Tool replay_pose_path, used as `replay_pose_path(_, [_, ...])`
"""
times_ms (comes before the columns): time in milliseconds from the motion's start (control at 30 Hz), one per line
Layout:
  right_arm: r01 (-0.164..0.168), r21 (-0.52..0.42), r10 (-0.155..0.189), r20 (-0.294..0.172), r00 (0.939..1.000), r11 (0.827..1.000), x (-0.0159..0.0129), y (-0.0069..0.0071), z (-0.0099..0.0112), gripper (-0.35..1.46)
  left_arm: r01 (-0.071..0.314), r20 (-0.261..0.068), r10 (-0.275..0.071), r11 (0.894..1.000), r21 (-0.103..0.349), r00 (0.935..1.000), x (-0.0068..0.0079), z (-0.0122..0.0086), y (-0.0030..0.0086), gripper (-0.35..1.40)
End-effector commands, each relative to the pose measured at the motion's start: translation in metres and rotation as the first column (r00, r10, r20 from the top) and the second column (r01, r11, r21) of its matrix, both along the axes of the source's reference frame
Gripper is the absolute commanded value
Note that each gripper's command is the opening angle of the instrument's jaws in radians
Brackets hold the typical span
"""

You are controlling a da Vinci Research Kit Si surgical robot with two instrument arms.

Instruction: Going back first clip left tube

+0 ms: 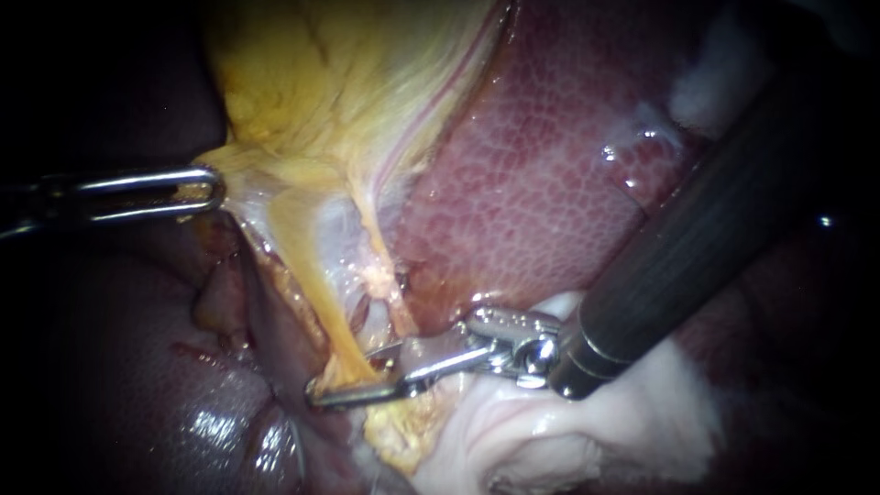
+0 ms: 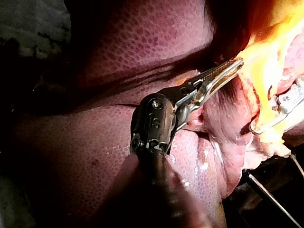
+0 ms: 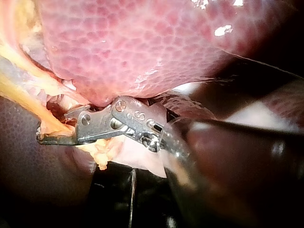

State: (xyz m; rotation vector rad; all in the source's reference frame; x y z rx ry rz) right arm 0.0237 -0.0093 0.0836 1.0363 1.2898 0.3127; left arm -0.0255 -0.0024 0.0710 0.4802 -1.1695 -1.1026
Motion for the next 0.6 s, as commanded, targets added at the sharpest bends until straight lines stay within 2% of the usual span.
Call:
replay_pose_path(33, [0.0, 0.0, 0.0, 0.0, 1.0, 1.0, 0.0, 0.0001, 0.0, -0.35, -0.002, 0.001, 0.002, 1.0, -0.001, 1.0, 0.0, 0.0, 0.0, -0.35])
replay_pose_path(167, [0.002, 0.001, -0.002, -0.002, 1.0, 1.0, 0.0, 0.0001, -0.0001, -0.35, -0.002, 0.001, 0.002, 1.0, -0.001, 1.0, 0.0, 0.0, 0.0, -0.35])
replay_pose_path(200, [-0.009, -0.017, 0.009, -0.003, 1.0, 1.0, 0.0, 0.0001, -0.0001, -0.24, -0.004, 0.003, 0.004, 1.0, 0.0, 1.0, 0.0, 0.0, 0.0, -0.35])
replay_pose_path(233, [-0.028, -0.043, 0.028, -0.002, 0.9996, 0.999, 0.0001, 0.0002, -0.0001, 0.02, -0.004, 0.003, 0.004, 1.0, 0.0, 1.0, 0.0, 0.0, 0.0, -0.35])
replay_pose_path(300, [-0.052, -0.05, 0.052, -0.006, 0.9986, 0.997, 0.0005, 0.0006, -0.0001, 0.33, -0.004, 0.003, 0.004, 1.0, 0.0, 1.0, 0.0, 0.0, 0.0, -0.35])
replay_pose_path(367, [-0.1, -0.065, 0.1, -0.001, 0.995, 0.993, 0.0012, 0.0015, -0.0002, 0.53, -0.004, 0.003, 0.004, 1.0, 0.0, 1.0, 0.0, -0.0001, 0.0, -0.35])
replay_pose_path(433, [-0.147, -0.075, 0.147, -0.002, 0.9891, 0.986, 0.0014, 0.0024, -0.0003, 0.59, -0.004, 0.003, 0.004, 1.0, 0.0, 1.0, 0.0, -0.0001, 0.0, -0.35])
replay_pose_path(600, [-0.176, -0.094, 0.176, -0.007, 0.9843, 0.98, 0.0008, 0.0045, -0.0006, 0.6, -0.011, 0.009, 0.011, 1.0, 0.001, 0.9999, 0.0, -0.0001, 0.0, -0.35])
